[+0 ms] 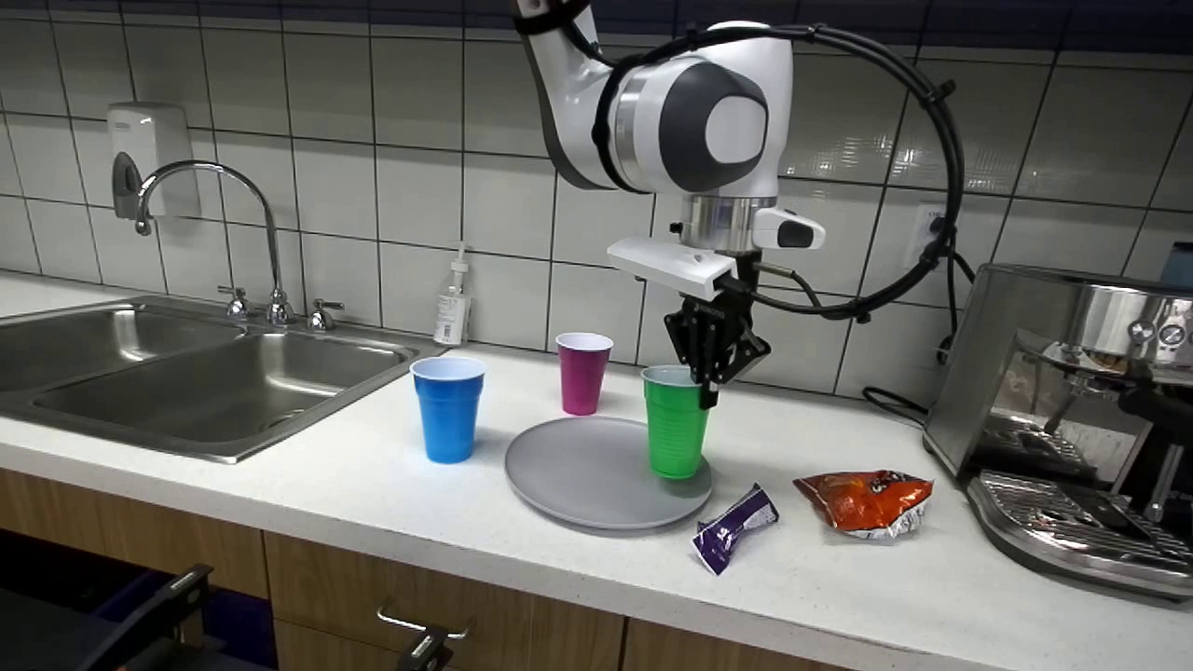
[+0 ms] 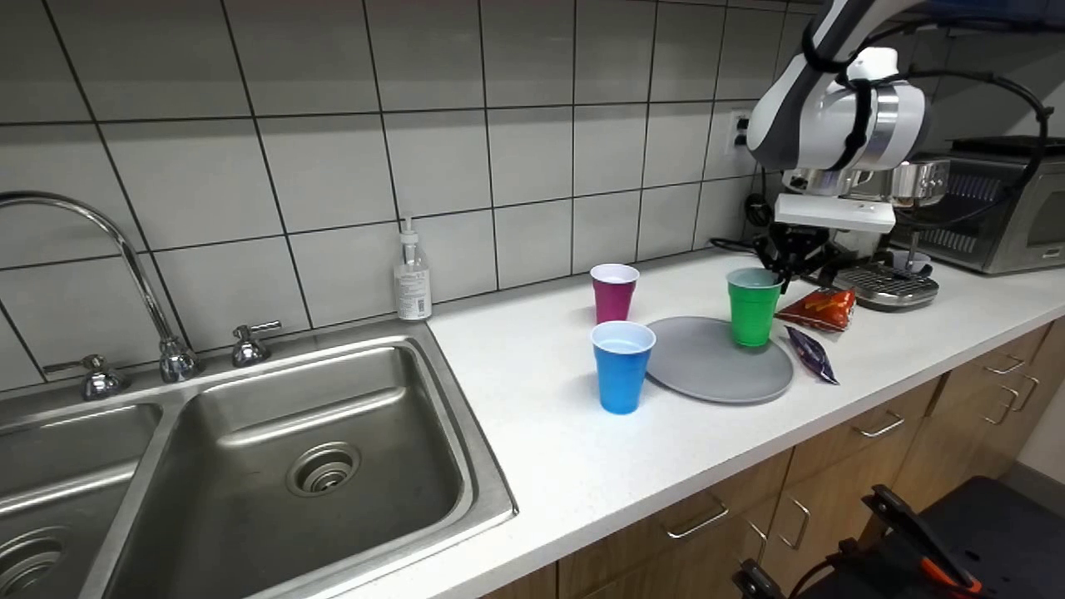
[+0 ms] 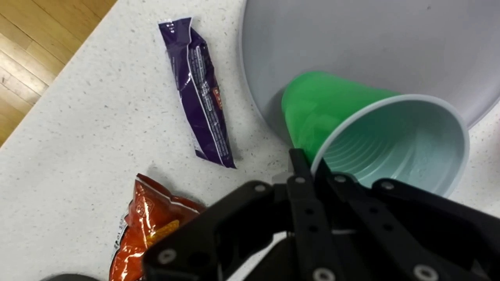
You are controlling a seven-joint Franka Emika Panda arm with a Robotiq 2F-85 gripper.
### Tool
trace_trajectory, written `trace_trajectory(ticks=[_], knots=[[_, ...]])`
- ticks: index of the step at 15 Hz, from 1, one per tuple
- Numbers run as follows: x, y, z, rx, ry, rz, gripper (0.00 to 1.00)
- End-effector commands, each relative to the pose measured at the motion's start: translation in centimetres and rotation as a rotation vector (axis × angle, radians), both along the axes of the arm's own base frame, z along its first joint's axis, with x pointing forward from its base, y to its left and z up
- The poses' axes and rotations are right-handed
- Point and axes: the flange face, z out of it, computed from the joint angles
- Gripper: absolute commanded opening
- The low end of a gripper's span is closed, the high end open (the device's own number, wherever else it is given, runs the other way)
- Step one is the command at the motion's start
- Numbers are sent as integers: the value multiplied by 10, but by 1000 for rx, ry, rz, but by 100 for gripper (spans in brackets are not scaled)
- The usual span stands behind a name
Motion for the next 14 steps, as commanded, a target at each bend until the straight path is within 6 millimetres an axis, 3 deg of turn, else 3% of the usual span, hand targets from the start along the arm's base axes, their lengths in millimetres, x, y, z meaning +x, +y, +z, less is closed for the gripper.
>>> trace_trajectory(ticks=[1,14], knots=[[-7,6,6,5,7,31,1],[-10,9,-5,6,34,41,1]])
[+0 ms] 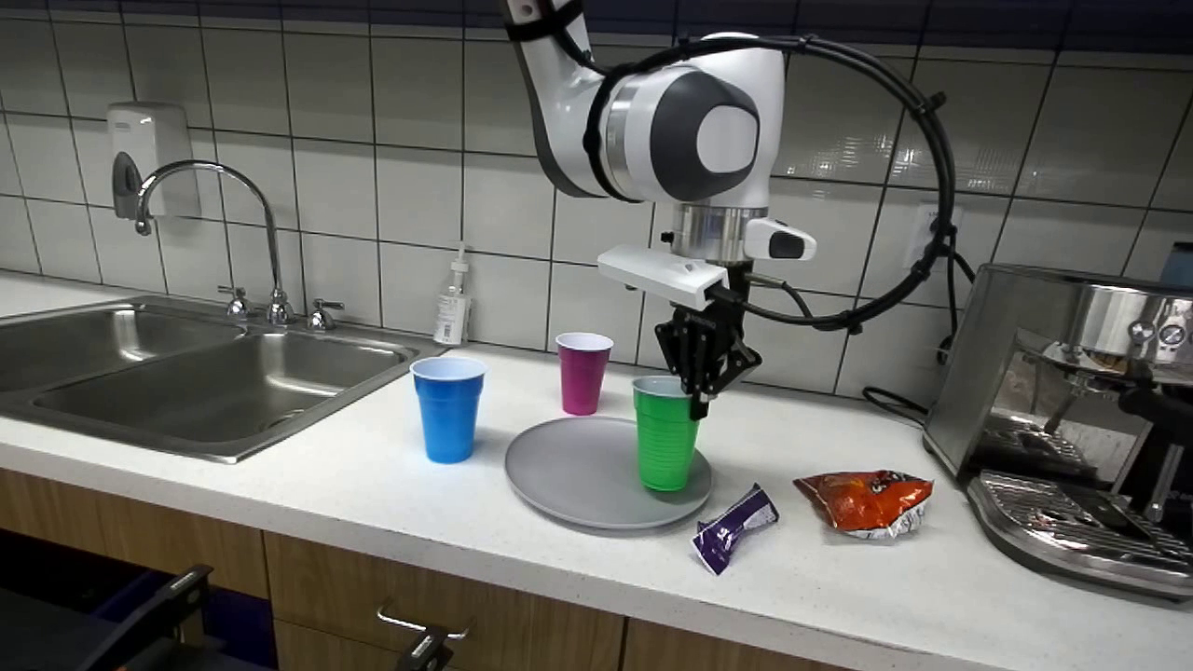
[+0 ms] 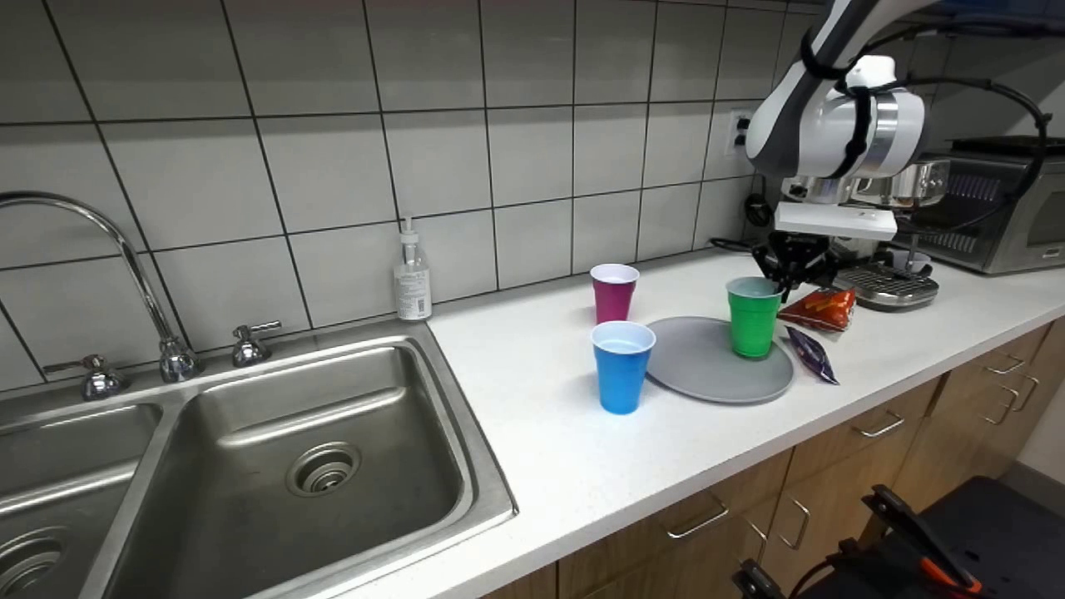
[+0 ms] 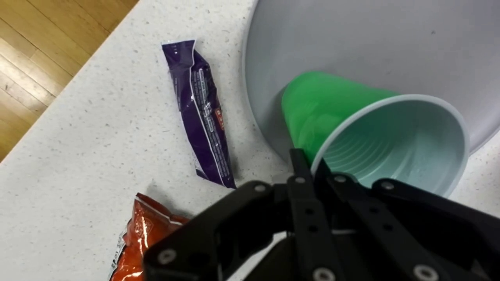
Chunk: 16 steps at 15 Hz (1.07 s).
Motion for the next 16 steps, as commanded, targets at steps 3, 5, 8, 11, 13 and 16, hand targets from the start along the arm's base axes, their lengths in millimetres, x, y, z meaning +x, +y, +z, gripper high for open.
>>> trace_trajectory(ticks=[3,5,8,11,13,16], knots=[[-3,2,4,-6,12,31,5],[-2,3,4,-7,13,33,31],[-1,4,3,-8,14,34,50],[-2,4,4,-7,12,34,73],[-2,4,5,-7,10,32,88],[-3,4,7,-7,6,31,100]])
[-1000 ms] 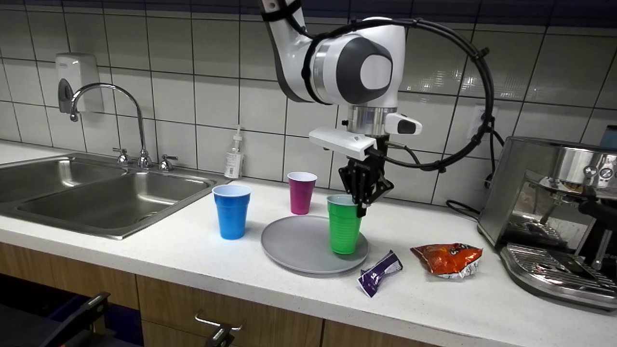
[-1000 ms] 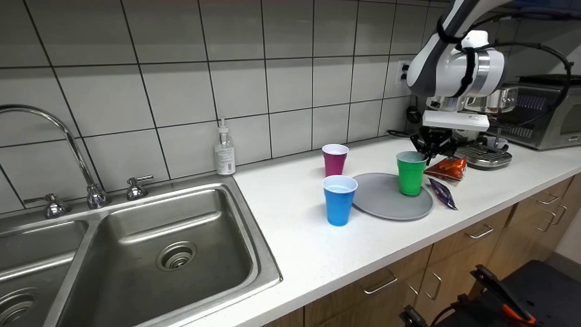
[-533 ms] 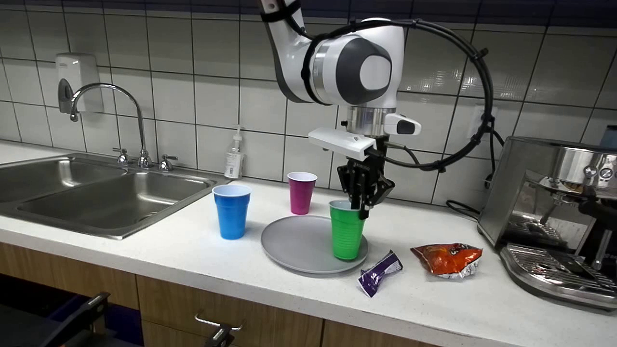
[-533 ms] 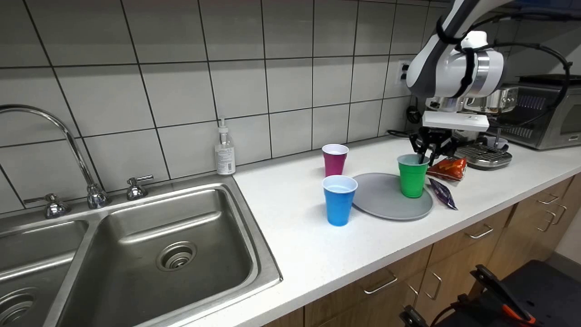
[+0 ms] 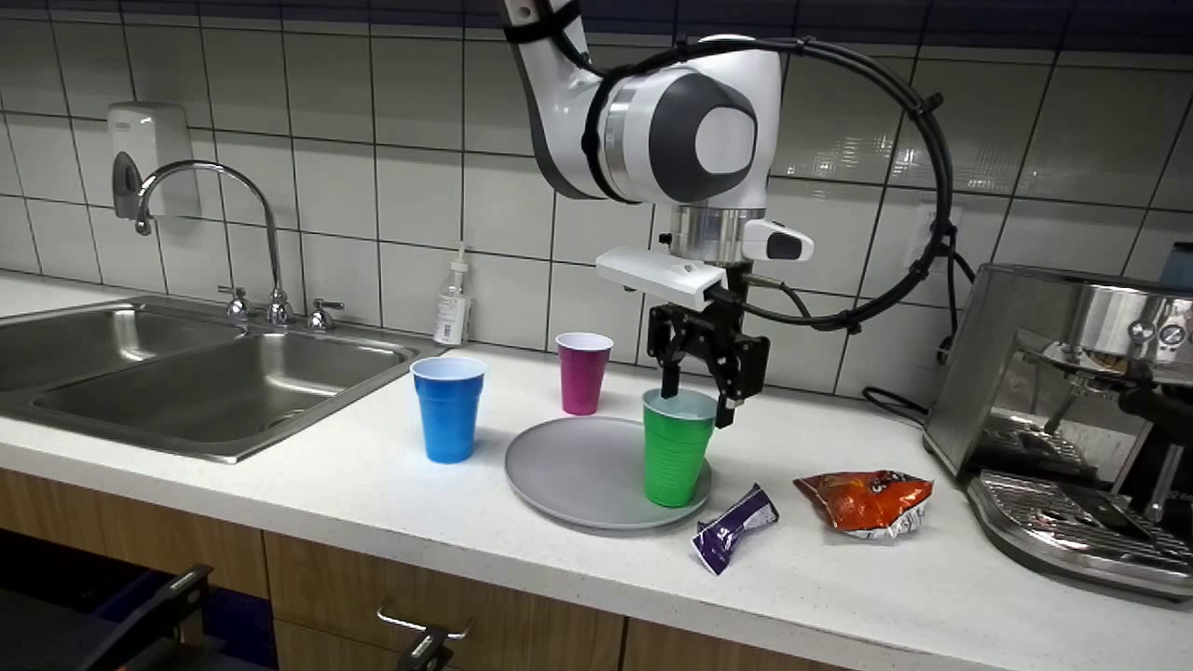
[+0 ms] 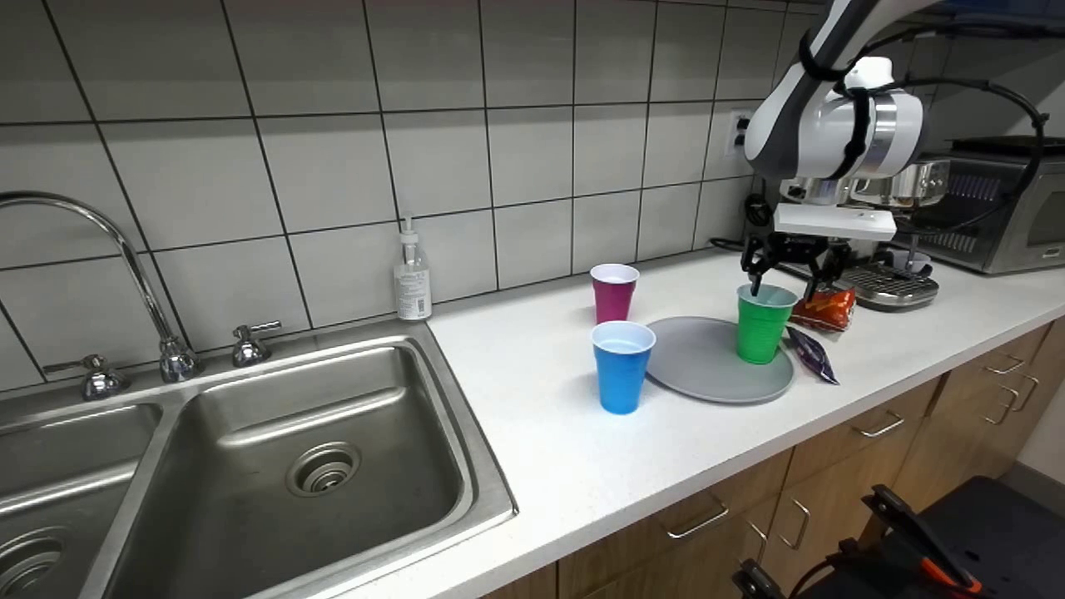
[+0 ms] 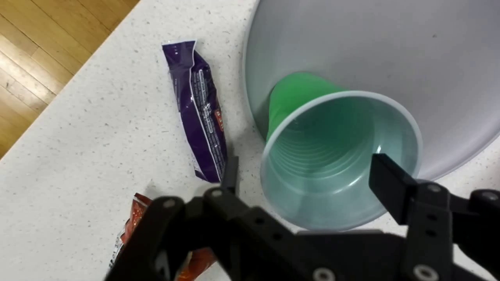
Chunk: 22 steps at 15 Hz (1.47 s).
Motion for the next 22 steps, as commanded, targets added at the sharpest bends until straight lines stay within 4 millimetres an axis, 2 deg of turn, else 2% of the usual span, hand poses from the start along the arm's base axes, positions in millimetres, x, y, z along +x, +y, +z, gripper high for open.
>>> trace_trajectory(ticks=[1,13,17,22], knots=[[-4,3,9,-3,-1,21,100],[-7,6,34,-2,-46,22,100],[-2,16,45,-5,-66,39,100],[6,38,50,1,-80,74,100]])
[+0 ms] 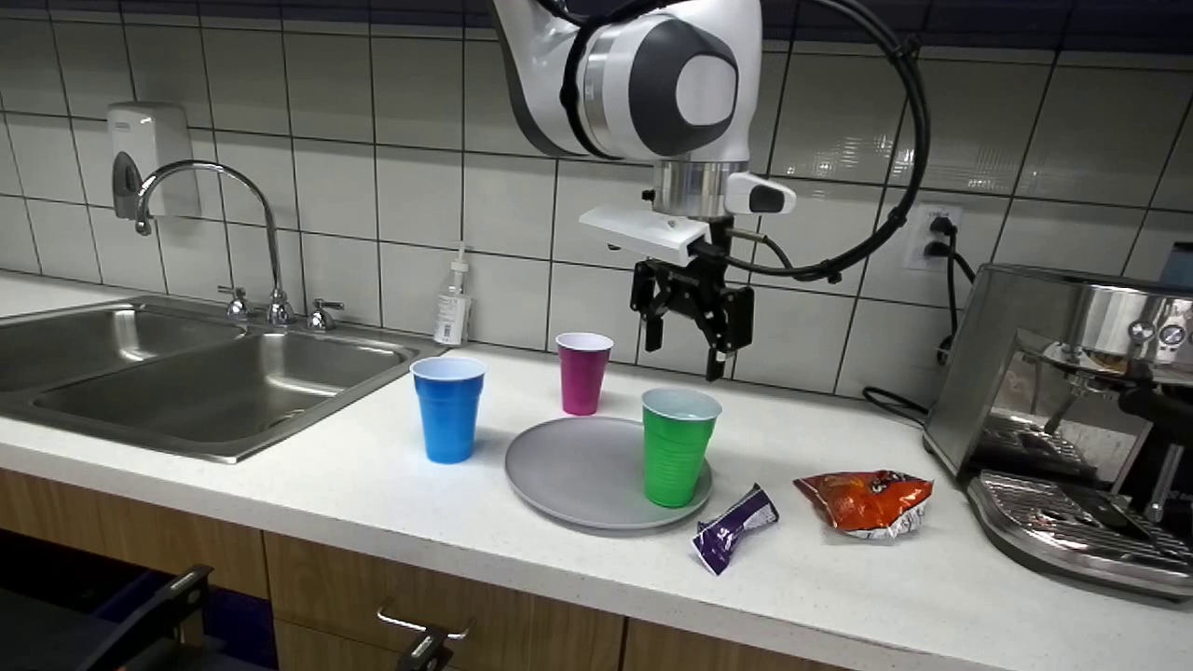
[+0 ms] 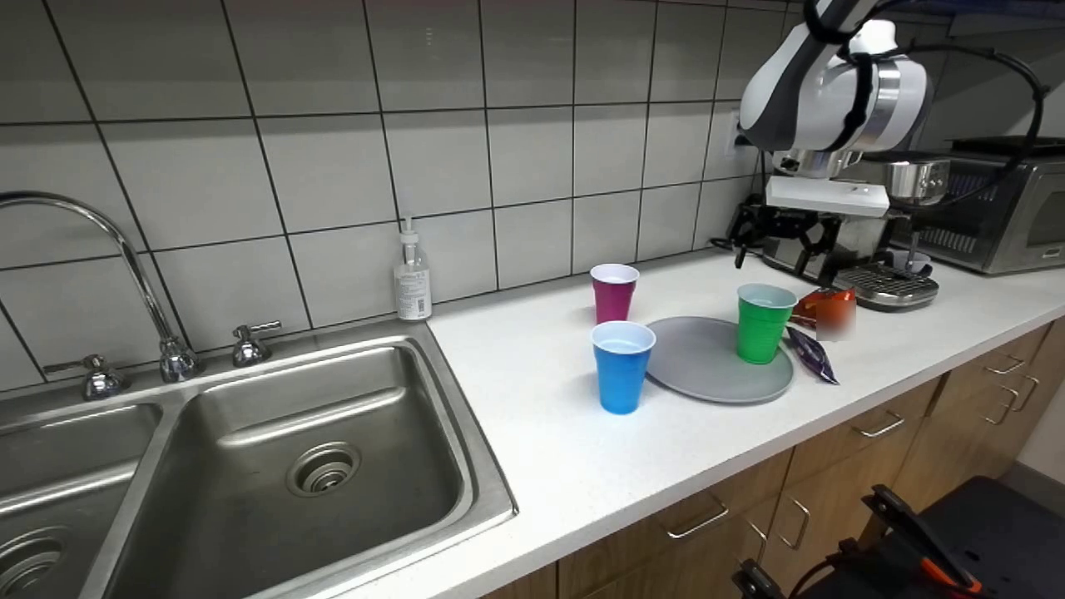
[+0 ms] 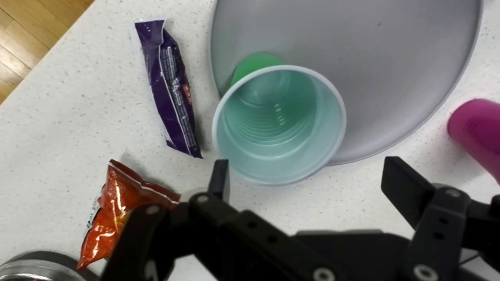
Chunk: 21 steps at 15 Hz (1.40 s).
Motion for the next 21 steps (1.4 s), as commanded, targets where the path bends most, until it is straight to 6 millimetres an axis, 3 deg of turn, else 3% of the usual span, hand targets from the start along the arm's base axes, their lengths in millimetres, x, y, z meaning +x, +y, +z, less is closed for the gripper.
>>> trace_trajectory(ticks=[1,13,21], knots=[[0,21,10,13,-11,41,100],[40,100,11,31,-29,150,100],[65,143,18,27,-56,209,100]])
